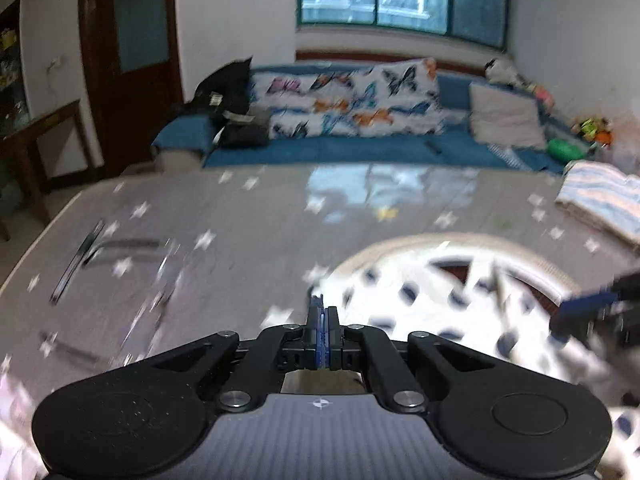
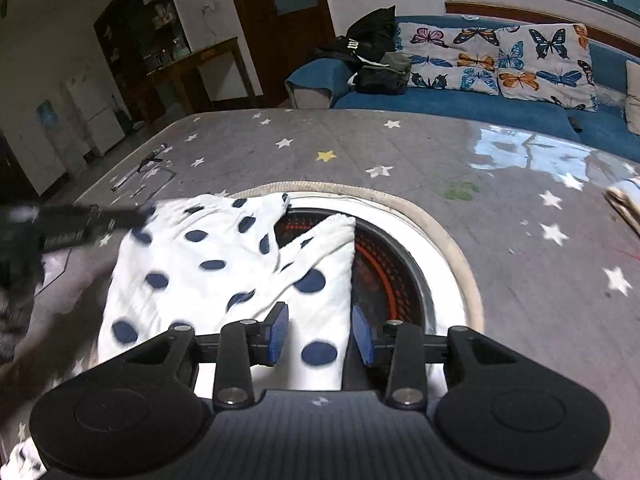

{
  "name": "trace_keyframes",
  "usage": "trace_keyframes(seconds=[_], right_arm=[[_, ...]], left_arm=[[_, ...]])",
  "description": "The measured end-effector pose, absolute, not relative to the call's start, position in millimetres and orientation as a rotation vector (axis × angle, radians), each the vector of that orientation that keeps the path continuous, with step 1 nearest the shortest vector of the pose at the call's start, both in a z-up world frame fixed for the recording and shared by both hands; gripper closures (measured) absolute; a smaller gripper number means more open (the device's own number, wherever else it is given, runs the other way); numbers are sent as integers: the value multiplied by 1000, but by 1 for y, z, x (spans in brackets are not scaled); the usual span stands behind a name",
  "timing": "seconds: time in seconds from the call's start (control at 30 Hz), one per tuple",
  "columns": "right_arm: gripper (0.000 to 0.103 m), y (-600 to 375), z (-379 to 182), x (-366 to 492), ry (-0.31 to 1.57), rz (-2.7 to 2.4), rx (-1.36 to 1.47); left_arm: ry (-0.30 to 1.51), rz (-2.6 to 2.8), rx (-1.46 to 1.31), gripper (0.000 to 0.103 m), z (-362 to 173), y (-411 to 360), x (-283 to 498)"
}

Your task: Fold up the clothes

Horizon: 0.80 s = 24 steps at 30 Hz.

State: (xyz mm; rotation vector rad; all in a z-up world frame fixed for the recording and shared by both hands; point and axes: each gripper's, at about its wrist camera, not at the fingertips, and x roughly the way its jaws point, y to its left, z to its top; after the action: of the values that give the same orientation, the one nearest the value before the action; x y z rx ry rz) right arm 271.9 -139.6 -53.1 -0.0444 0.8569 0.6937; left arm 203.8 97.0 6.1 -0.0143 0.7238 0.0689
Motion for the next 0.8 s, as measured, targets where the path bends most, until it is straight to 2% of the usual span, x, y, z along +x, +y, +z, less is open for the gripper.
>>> trace_keyframes(seconds=[0.17, 0.27, 0.3, 0.33, 0.43, 0.67, 0.8], right_arm=[[64, -130, -63, 290, 867, 701, -7], [68, -127, -68, 295, 875, 712, 14], [75, -127, -69, 295, 876, 716, 21], [88, -128, -69, 295, 872, 718, 29], [99, -136, -65, 293, 844, 696, 58], [101, -176, -25, 279, 717, 554, 128], [101, -192, 4, 264, 598, 429, 67]], left_arm=[[751, 74, -19, 102, -5, 99, 203], [756, 75, -19, 102, -7, 99, 207], [759, 75, -20, 102, -8, 99, 208], [761, 75, -18, 102, -10, 99, 208], [771, 76, -13, 101, -14, 98, 209], [766, 74, -25, 101, -17, 99, 209], [765, 72, -31, 101, -17, 100, 209]])
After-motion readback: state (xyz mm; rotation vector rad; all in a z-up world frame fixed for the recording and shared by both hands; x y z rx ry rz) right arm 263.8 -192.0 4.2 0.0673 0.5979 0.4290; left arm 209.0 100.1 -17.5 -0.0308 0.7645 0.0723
